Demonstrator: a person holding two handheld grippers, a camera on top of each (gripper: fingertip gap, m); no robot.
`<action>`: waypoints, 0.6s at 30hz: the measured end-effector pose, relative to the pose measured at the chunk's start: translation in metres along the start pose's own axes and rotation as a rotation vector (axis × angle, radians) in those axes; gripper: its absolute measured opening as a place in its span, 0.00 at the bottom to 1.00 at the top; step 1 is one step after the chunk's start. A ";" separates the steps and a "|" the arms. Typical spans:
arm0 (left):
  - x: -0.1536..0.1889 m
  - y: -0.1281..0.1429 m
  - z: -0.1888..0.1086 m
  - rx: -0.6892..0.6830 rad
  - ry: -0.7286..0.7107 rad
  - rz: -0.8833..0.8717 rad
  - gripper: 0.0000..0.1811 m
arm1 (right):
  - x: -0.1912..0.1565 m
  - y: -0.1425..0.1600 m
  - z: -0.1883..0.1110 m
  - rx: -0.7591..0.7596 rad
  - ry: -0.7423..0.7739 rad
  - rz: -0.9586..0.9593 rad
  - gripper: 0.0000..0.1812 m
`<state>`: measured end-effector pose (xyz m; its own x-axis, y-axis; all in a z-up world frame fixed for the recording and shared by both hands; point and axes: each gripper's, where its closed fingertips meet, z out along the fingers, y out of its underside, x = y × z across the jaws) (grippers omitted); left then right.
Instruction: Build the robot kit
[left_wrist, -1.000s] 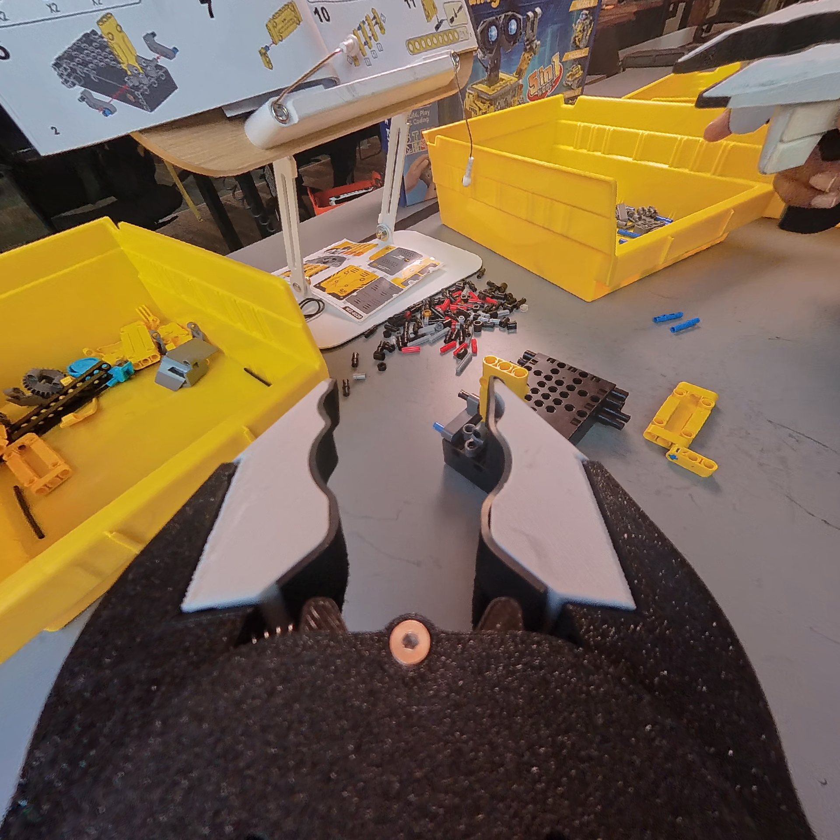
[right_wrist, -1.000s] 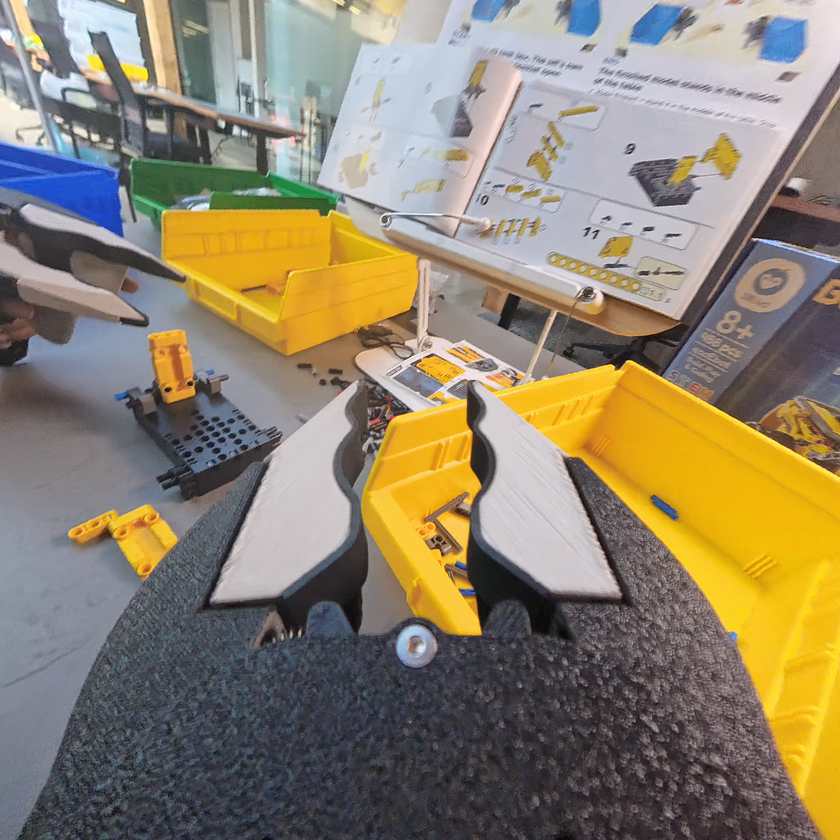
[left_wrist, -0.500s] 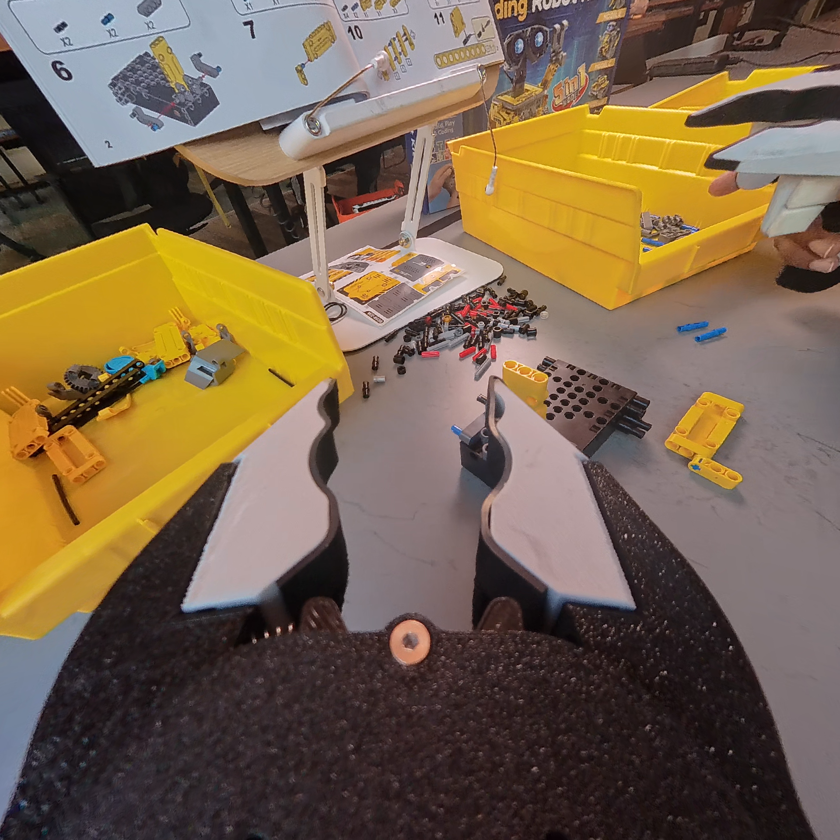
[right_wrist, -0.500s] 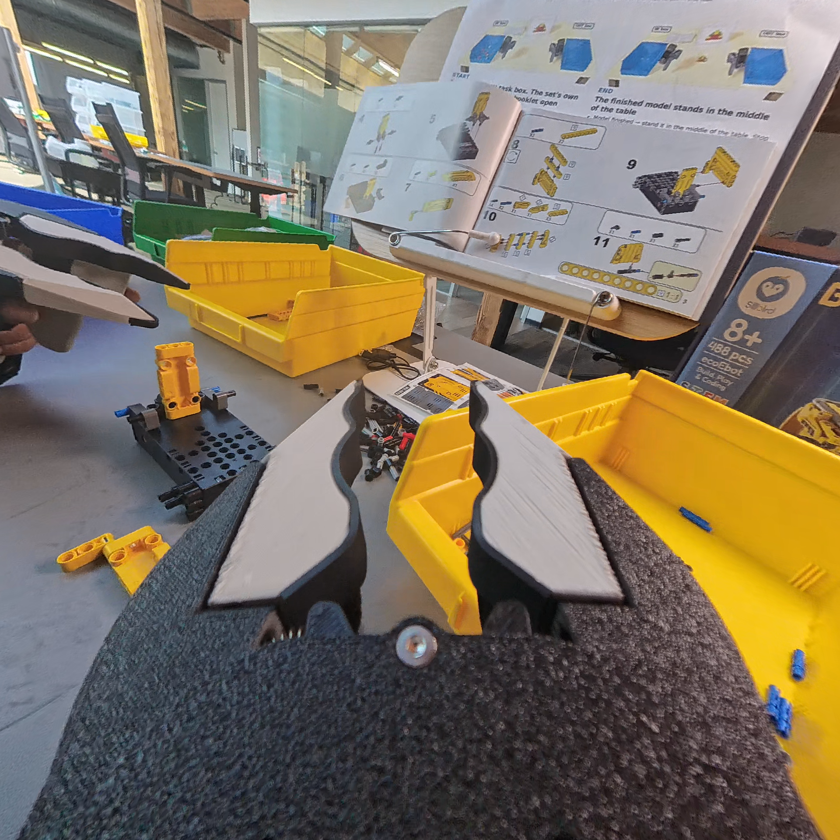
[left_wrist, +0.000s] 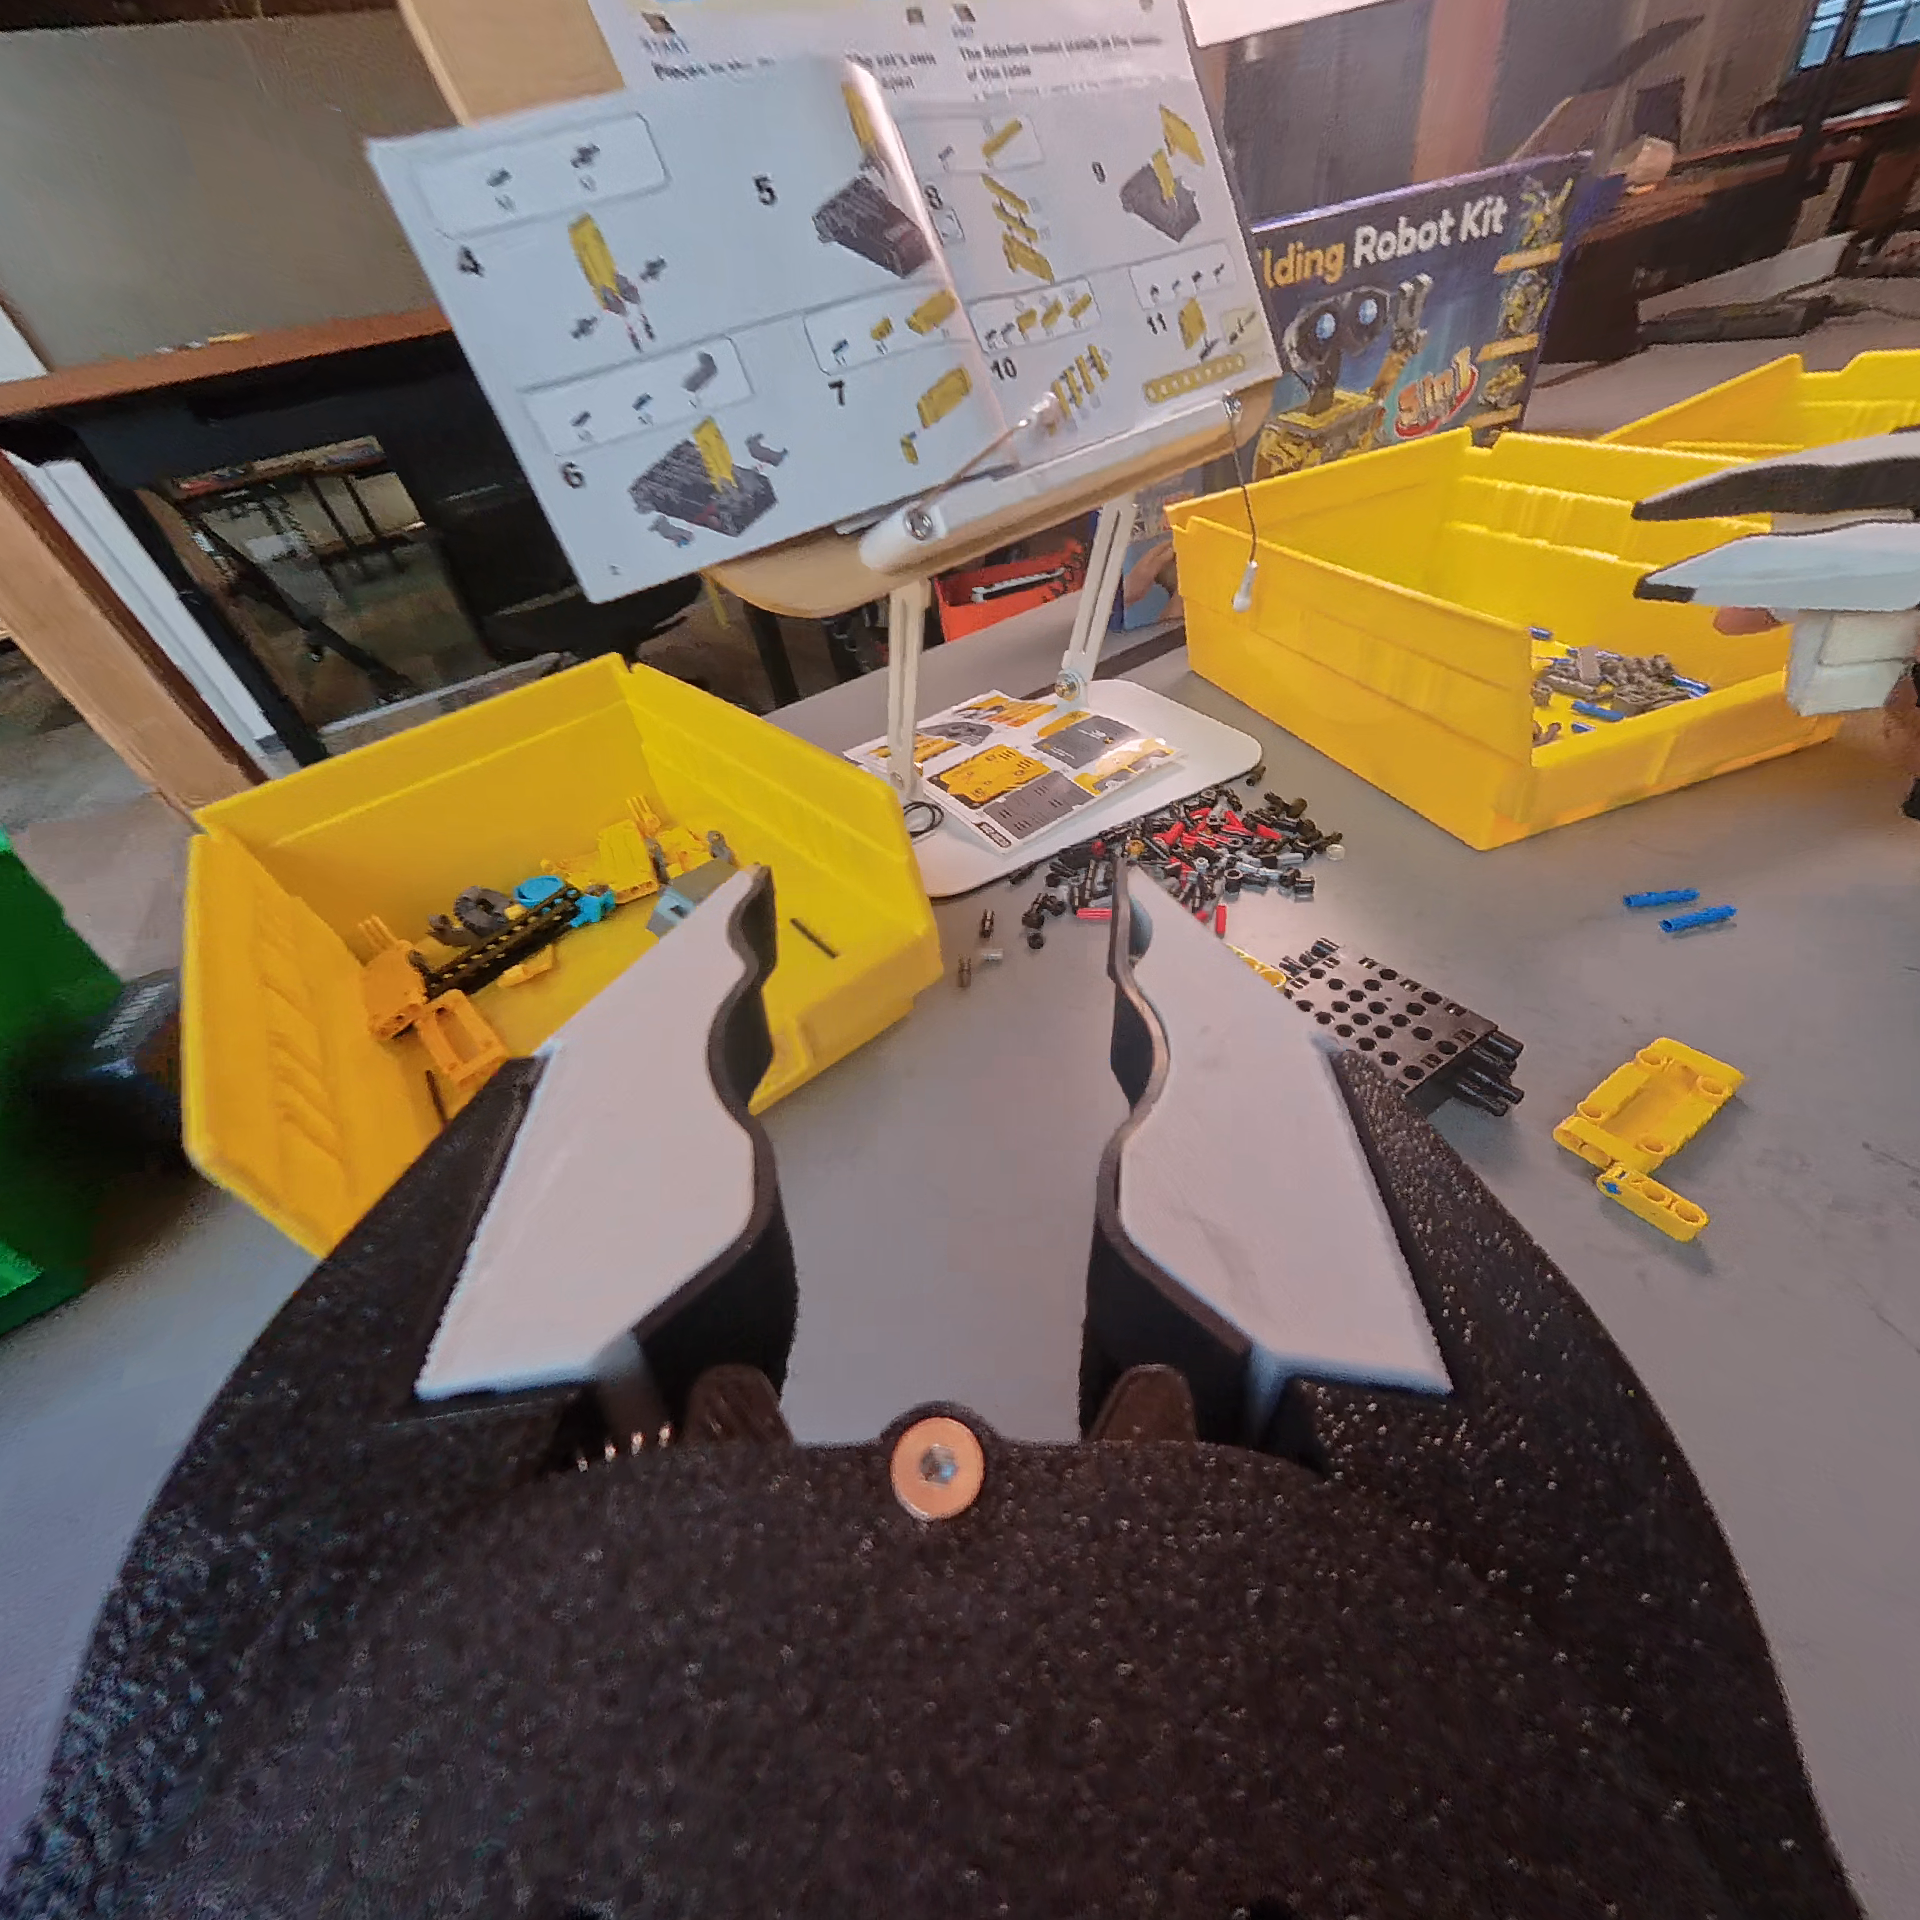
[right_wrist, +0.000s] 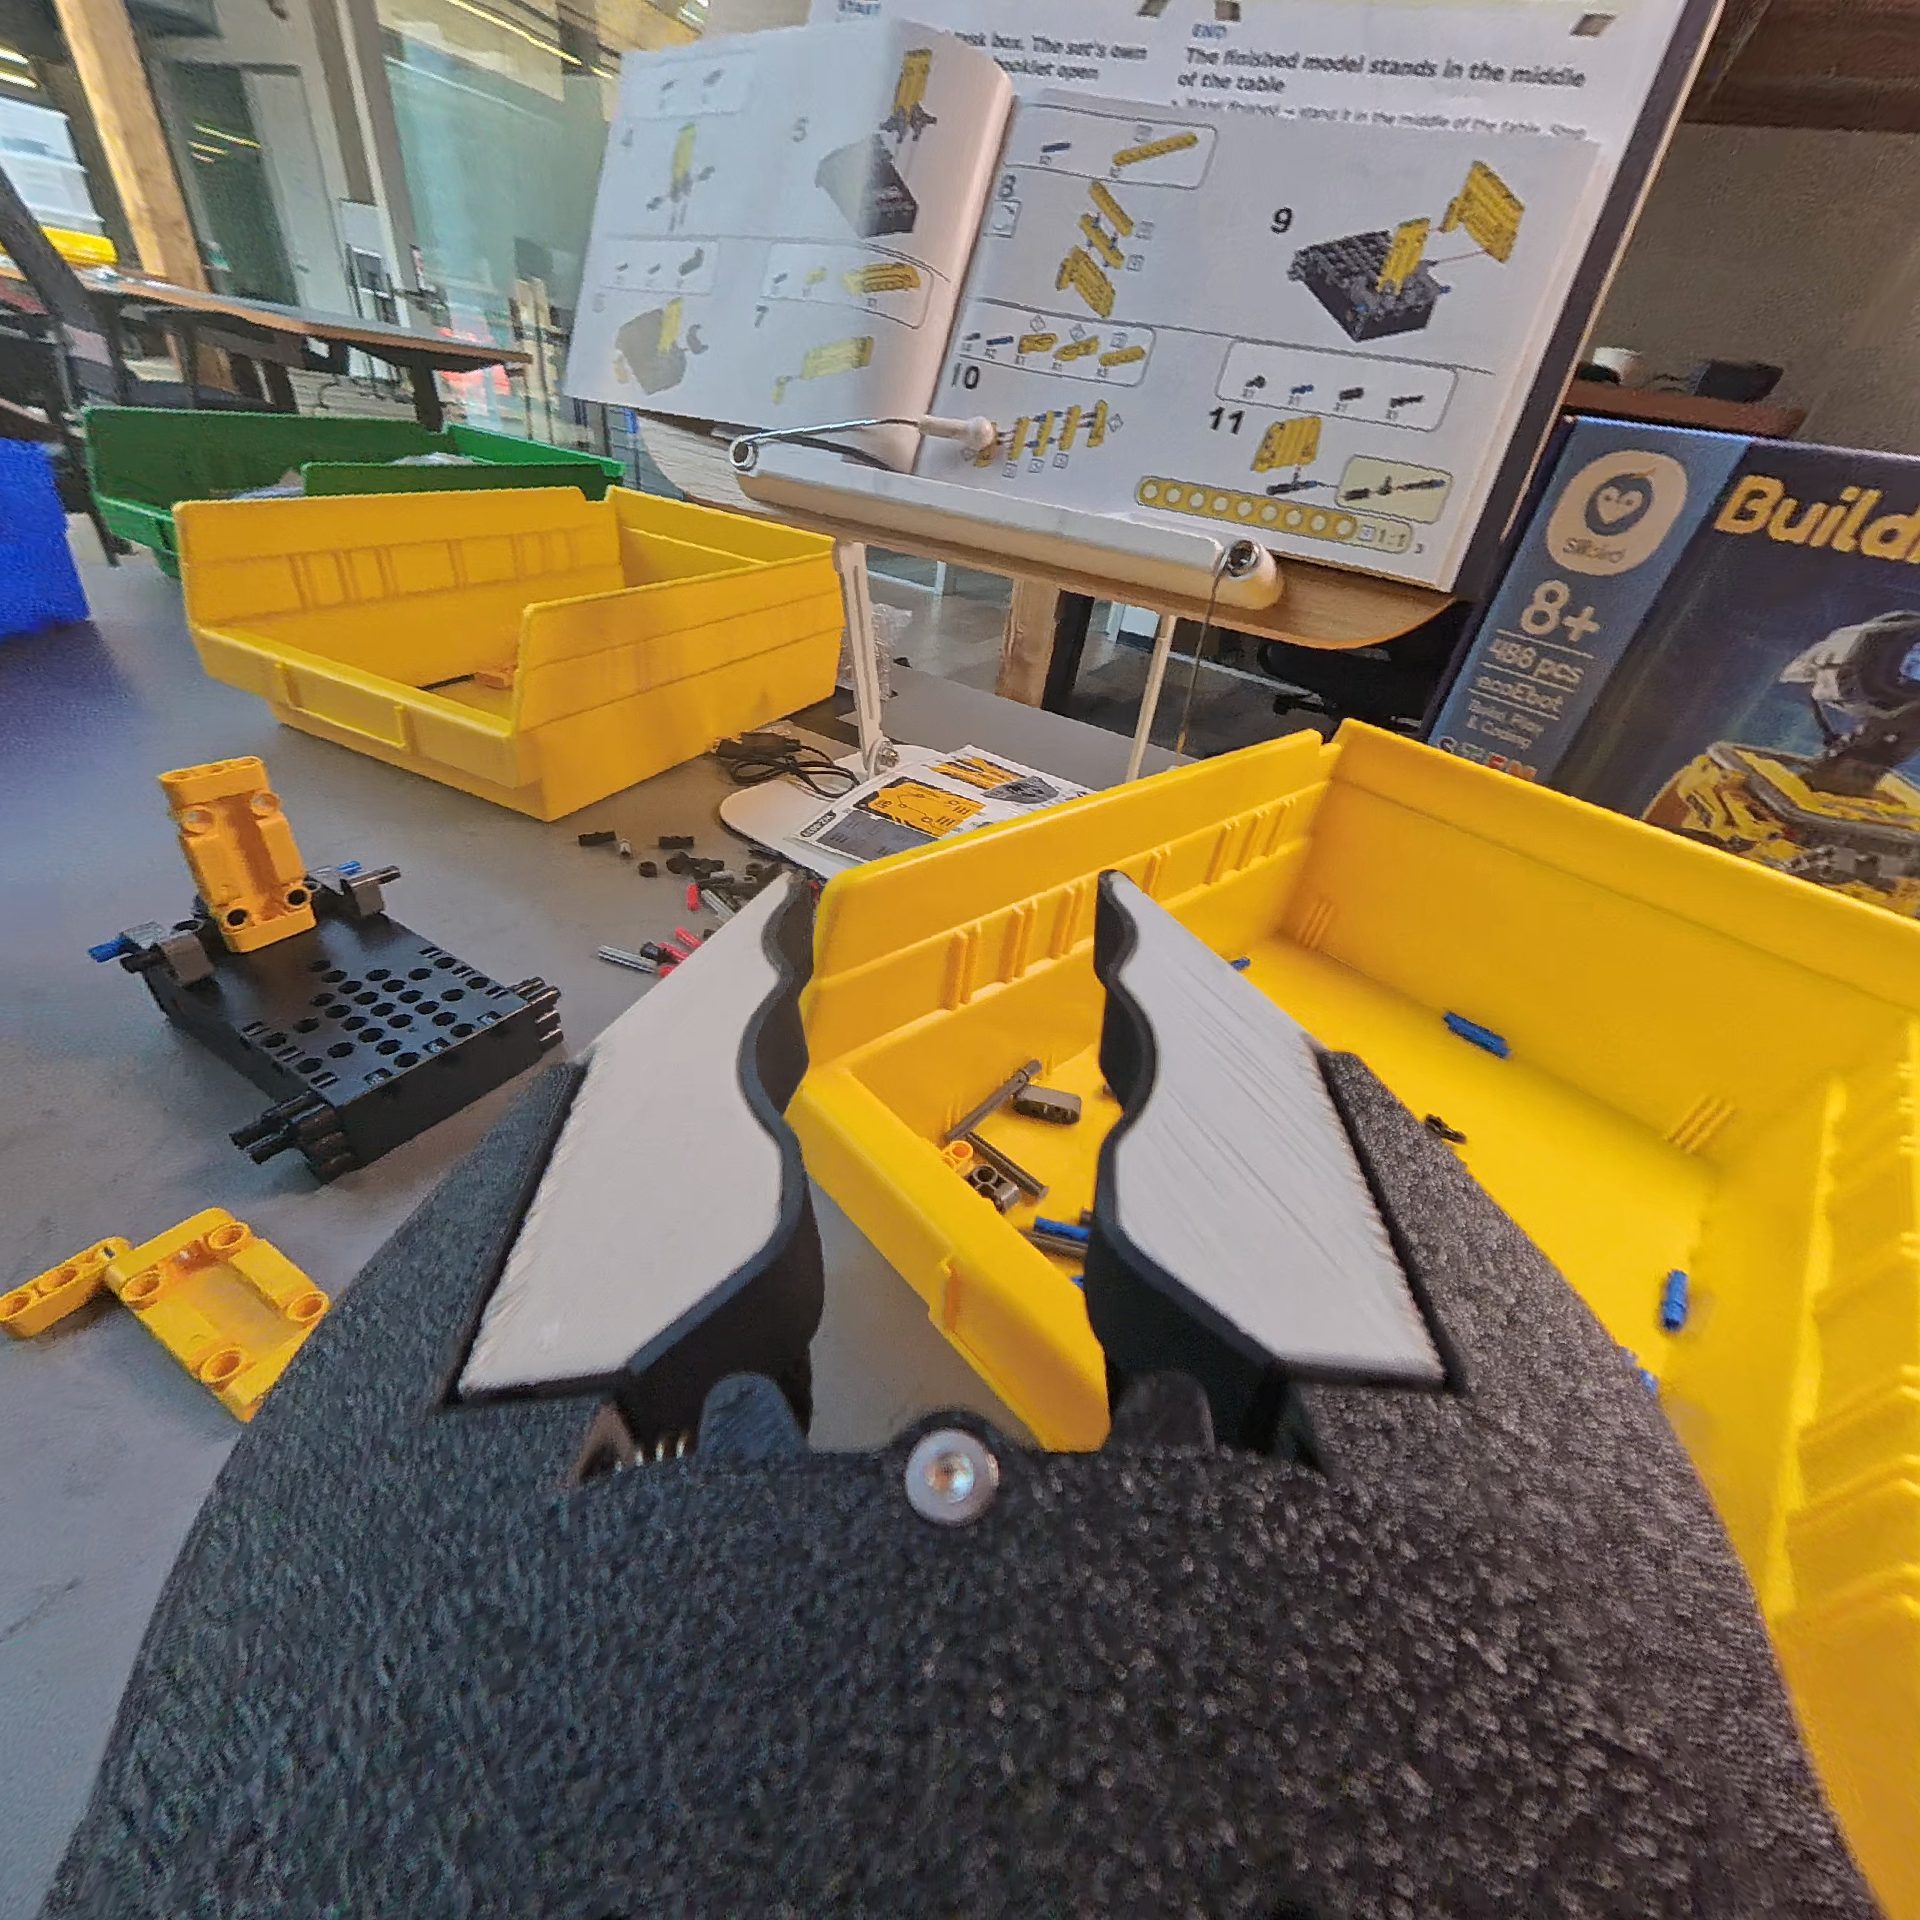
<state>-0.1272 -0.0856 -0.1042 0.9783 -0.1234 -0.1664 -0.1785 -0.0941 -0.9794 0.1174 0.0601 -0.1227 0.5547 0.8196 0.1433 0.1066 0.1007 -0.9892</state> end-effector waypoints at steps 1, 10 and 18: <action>-0.006 -0.004 -0.009 0.010 -0.027 -0.005 0.35 | 0.004 0.002 0.000 -0.007 0.012 0.014 0.30; -0.068 0.006 -0.099 0.007 -0.275 -0.095 0.34 | 0.045 0.003 -0.008 -0.064 0.167 0.043 0.29; -0.071 0.029 -0.107 -0.051 -0.283 -0.086 0.34 | 0.117 -0.028 -0.018 -0.331 0.144 -0.254 0.00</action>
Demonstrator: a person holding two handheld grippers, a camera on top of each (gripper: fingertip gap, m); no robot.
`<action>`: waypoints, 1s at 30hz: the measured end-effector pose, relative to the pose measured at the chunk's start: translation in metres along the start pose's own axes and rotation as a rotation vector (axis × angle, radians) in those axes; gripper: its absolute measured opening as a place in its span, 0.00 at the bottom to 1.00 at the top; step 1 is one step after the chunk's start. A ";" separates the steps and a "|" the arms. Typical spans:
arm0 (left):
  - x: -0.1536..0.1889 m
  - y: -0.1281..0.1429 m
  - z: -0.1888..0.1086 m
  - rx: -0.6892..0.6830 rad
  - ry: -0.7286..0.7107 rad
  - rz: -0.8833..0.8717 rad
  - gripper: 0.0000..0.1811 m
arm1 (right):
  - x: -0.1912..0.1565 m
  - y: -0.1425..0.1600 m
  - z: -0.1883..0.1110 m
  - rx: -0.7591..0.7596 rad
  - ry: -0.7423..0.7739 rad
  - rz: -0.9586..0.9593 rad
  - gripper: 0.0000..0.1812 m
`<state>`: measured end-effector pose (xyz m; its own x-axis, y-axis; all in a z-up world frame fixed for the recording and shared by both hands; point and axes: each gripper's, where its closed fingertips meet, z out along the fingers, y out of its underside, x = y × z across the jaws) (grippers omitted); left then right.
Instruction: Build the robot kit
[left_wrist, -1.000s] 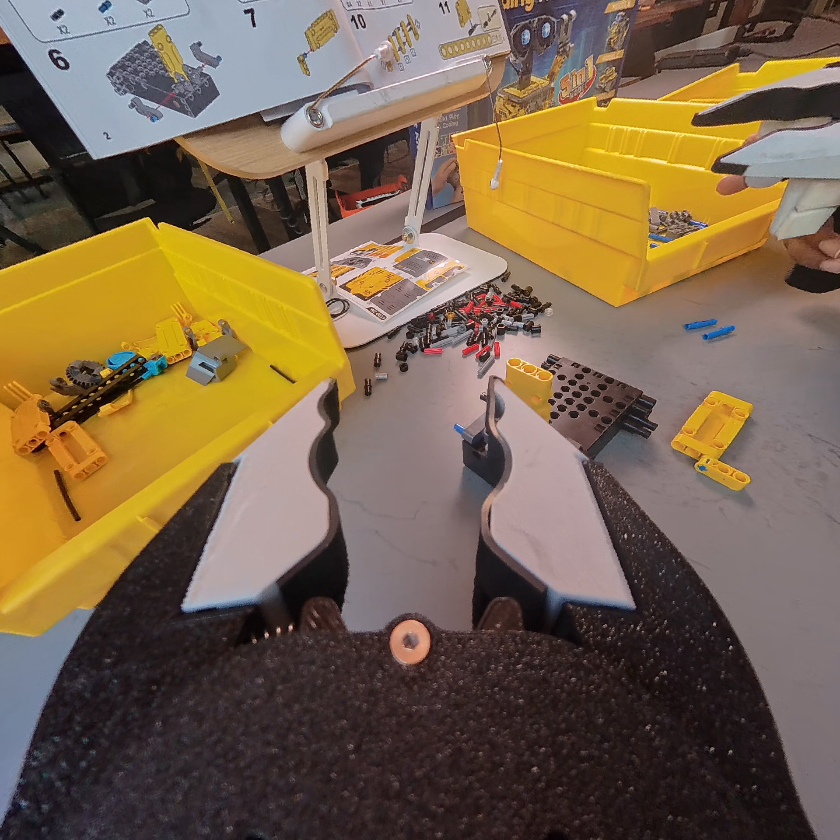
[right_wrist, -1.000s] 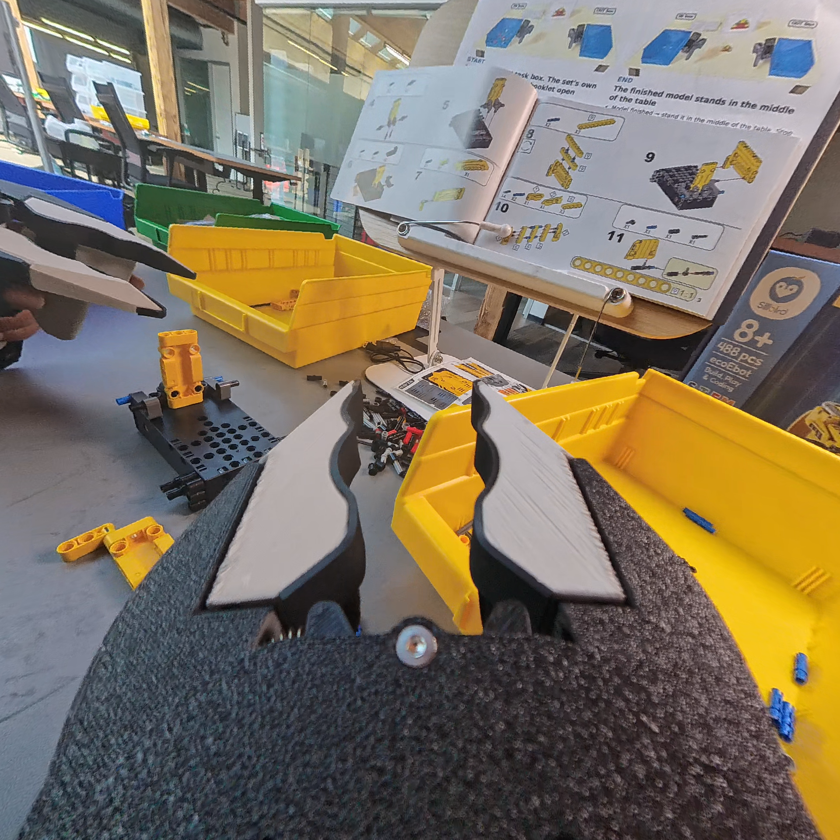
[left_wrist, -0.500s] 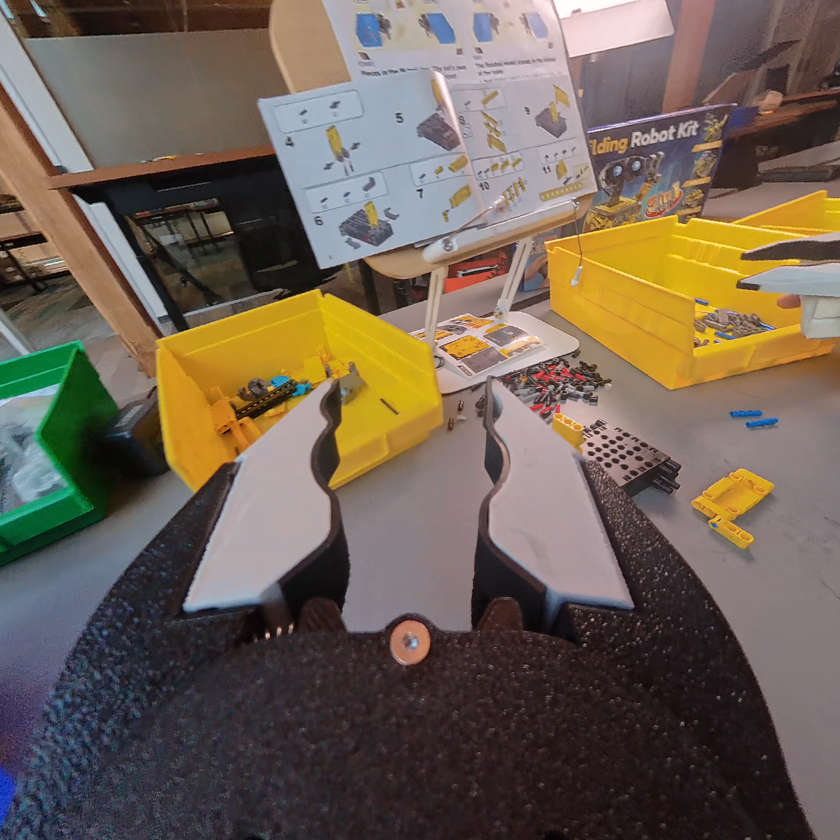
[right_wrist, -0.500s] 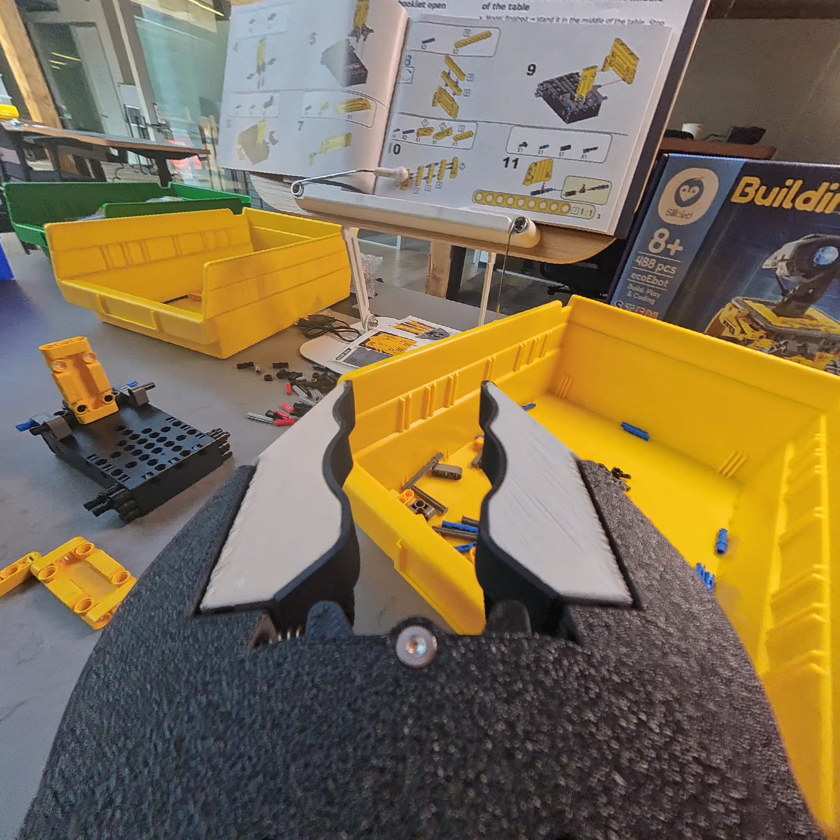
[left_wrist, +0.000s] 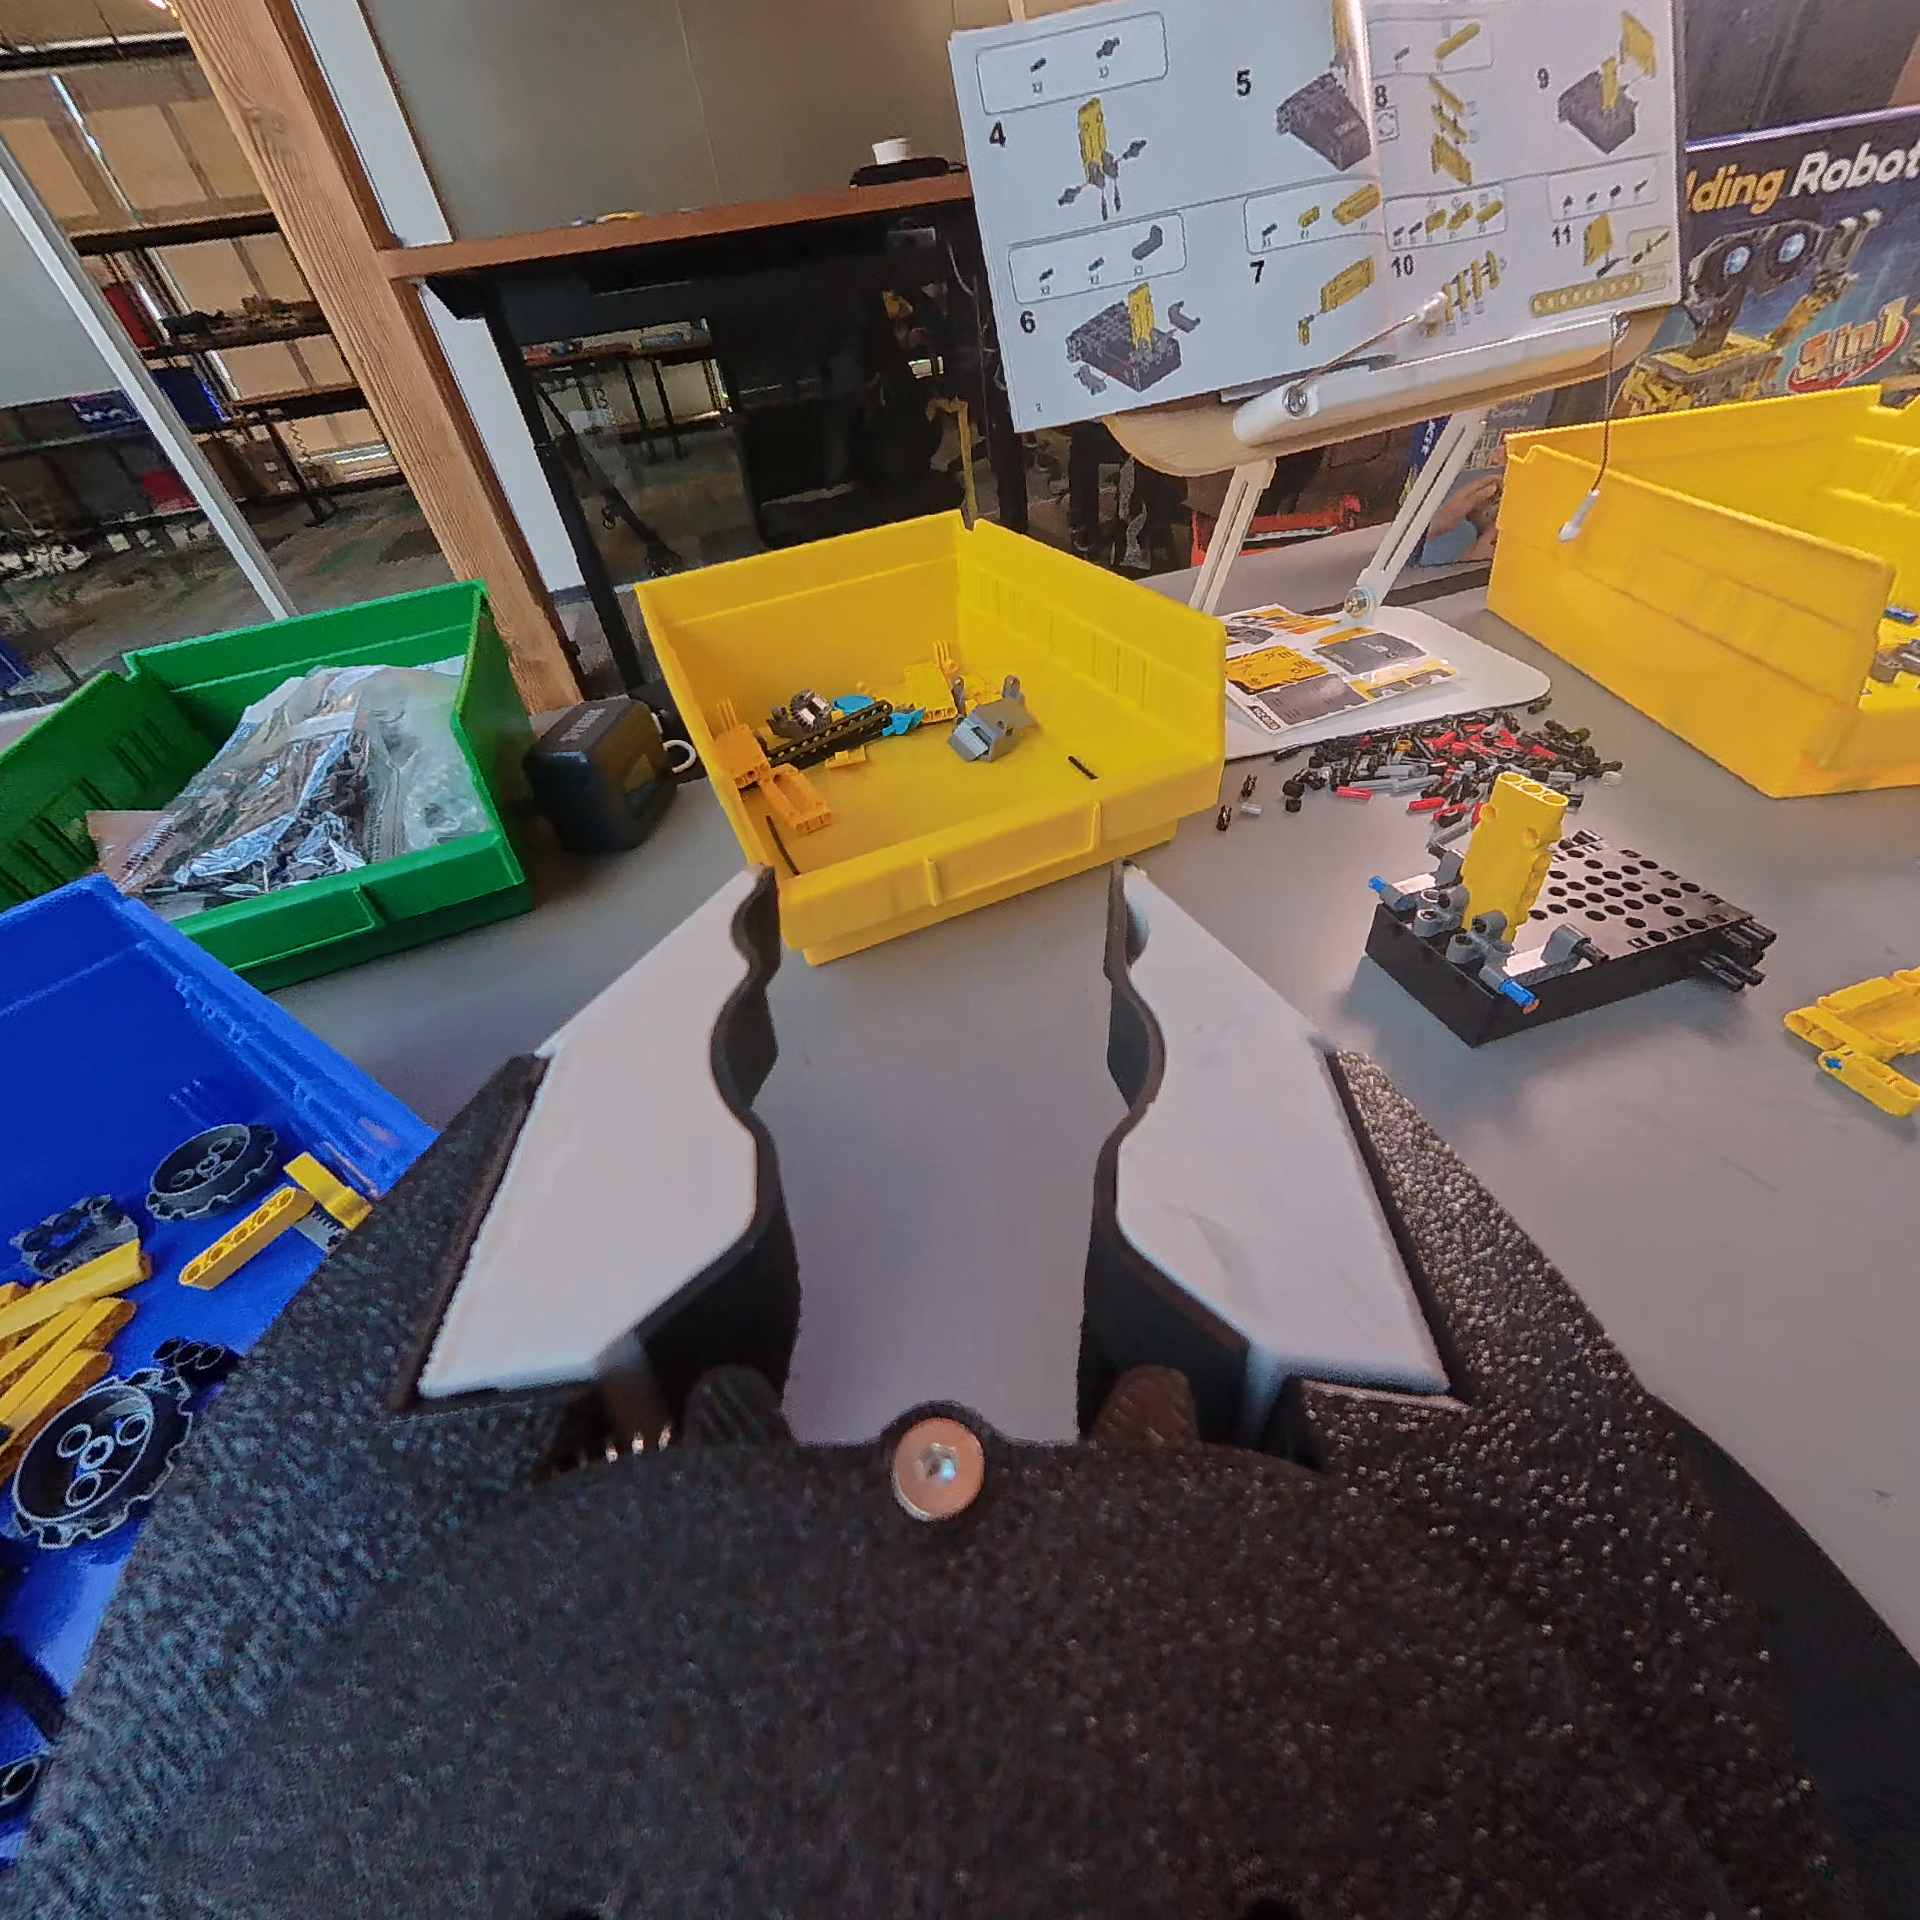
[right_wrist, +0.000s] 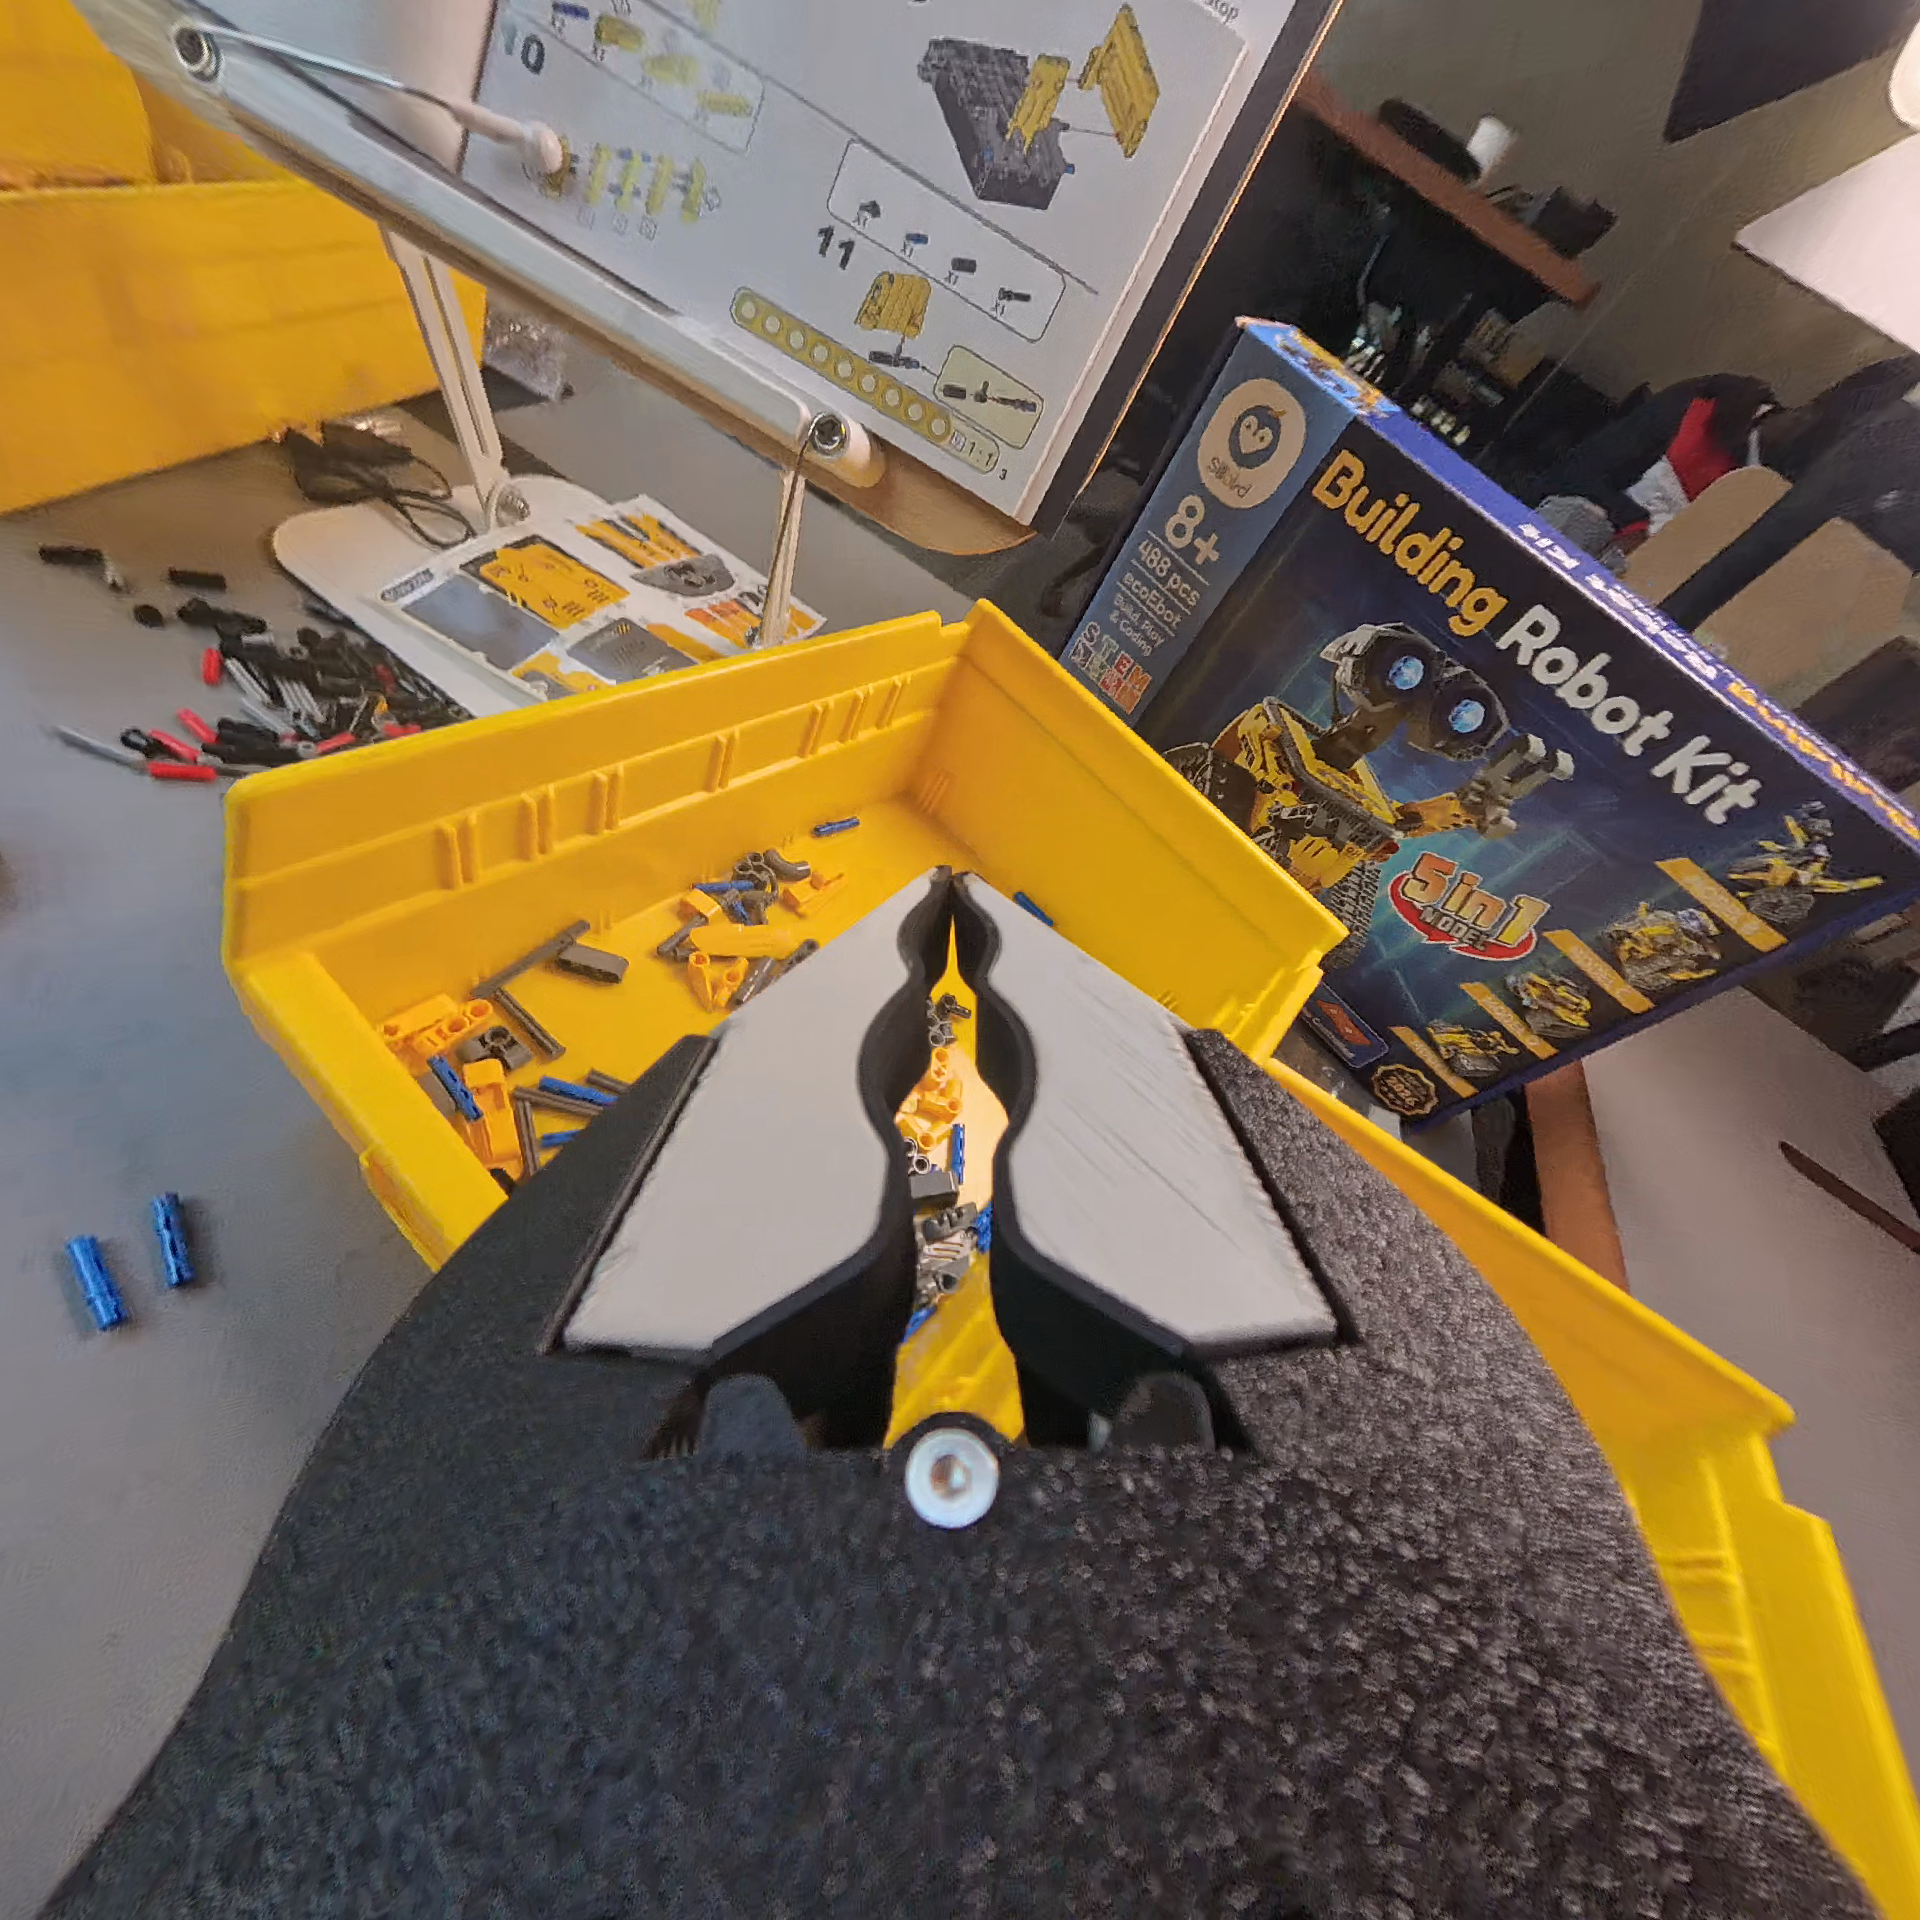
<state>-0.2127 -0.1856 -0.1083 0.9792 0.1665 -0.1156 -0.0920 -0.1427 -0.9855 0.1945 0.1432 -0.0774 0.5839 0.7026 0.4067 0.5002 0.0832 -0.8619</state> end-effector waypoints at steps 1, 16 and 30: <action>0.001 0.002 0.001 -0.001 -0.001 0.002 0.34 | 0.002 0.001 0.002 -0.031 -0.025 -0.010 0.00; -0.106 -0.014 -0.063 -0.081 -0.296 0.109 0.34 | -0.109 0.022 -0.008 0.033 -0.375 0.115 0.42; -0.178 0.113 -0.082 -1.008 -0.026 0.274 0.18 | -0.155 0.016 -0.004 0.050 -0.438 0.010 0.38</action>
<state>-0.3829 -0.3110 -0.1886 0.9424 0.0247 -0.3335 -0.1052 -0.9248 -0.3656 0.1141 0.0330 -0.1531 0.2568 0.9360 0.2409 0.4578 0.1017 -0.8832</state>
